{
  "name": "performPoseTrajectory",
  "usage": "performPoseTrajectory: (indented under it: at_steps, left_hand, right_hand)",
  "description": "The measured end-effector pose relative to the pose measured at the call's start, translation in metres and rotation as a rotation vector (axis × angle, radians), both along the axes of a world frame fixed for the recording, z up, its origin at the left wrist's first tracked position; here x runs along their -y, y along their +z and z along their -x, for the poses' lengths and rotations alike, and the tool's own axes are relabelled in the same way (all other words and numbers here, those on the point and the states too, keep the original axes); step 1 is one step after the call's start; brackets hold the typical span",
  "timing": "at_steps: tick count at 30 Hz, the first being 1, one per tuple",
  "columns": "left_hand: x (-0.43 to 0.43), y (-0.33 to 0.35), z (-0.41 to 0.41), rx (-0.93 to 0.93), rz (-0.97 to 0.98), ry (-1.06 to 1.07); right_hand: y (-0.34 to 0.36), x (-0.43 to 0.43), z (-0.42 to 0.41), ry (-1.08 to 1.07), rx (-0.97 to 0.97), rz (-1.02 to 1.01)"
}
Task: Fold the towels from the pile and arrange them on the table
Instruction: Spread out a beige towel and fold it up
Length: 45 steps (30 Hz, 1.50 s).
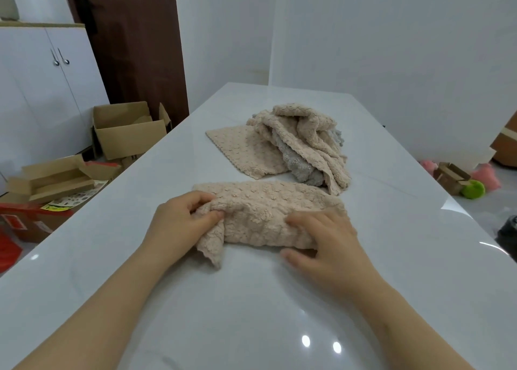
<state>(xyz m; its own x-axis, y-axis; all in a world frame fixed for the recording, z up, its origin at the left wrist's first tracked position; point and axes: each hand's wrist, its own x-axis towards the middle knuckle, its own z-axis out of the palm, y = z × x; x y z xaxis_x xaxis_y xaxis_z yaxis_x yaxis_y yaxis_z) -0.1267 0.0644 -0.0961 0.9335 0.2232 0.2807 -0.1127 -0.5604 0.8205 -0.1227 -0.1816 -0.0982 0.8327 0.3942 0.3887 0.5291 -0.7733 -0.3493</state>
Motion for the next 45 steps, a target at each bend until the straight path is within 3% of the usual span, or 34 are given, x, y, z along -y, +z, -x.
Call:
performPoseTrajectory:
  at_steps: [2,5,7,9,12,14,17,20,22,25,27,29,35,39,42,45]
  left_hand:
    - [0.001,-0.001,-0.001,0.007,-0.068,0.18]
    - [0.004,-0.001,0.0,0.068,-0.235,0.278]
    - [0.008,0.004,0.004,0.274,-0.318,0.218]
    - [0.015,0.009,0.007,0.369,-0.318,0.034]
    - [0.022,0.006,0.009,0.192,-0.328,-0.287]
    - [0.022,-0.001,0.005,0.07,-0.502,-0.375]
    - [0.019,-0.004,-0.001,0.16,-0.604,-0.145]
    - [0.014,-0.003,-0.001,0.337,-0.519,0.118]
    - [0.01,-0.003,0.001,0.388,-0.487,0.025]
    - [0.012,-0.004,0.001,0.111,-0.508,-0.303]
    - [0.012,-0.01,-0.001,-0.025,-0.706,-0.378]
    - [0.009,-0.013,-0.003,-0.009,-0.756,-0.364]
    - [0.006,0.0,0.002,0.13,-0.652,-0.199]
    - [0.006,0.011,0.01,0.114,-0.368,-0.118]
    - [0.003,0.019,0.014,0.075,-0.089,-0.21]
    - [-0.007,0.026,0.014,-0.08,0.145,-0.369]
  right_hand:
    - [-0.006,-0.007,0.001,0.023,-0.047,0.127]
    - [-0.009,-0.011,-0.001,-0.042,-0.008,0.084]
    - [-0.007,-0.01,-0.004,-0.077,-0.004,-0.041]
    - [-0.004,-0.007,-0.006,-0.122,-0.029,-0.168]
    - [-0.001,-0.005,-0.004,-0.145,0.04,-0.288]
    - [0.001,-0.004,-0.003,-0.169,0.198,-0.276]
    - [0.003,-0.001,-0.004,-0.284,0.361,-0.231]
    - [0.001,0.002,-0.005,-0.3,0.224,-0.188]
    - [-0.005,0.003,-0.007,-0.242,0.077,-0.104]
    - [-0.009,0.003,-0.01,-0.197,-0.046,-0.05]
    - [-0.009,0.003,-0.011,-0.192,-0.131,0.051]
    - [-0.011,0.003,-0.011,-0.18,-0.169,0.13]
    - [-0.006,0.01,-0.015,-0.16,0.0,-0.023]
    - [0.004,0.011,-0.01,-0.191,0.041,-0.263]
    - [0.019,0.016,-0.007,-0.088,-0.155,-0.475]
    - [0.033,0.031,-0.004,0.149,-0.534,-0.573]
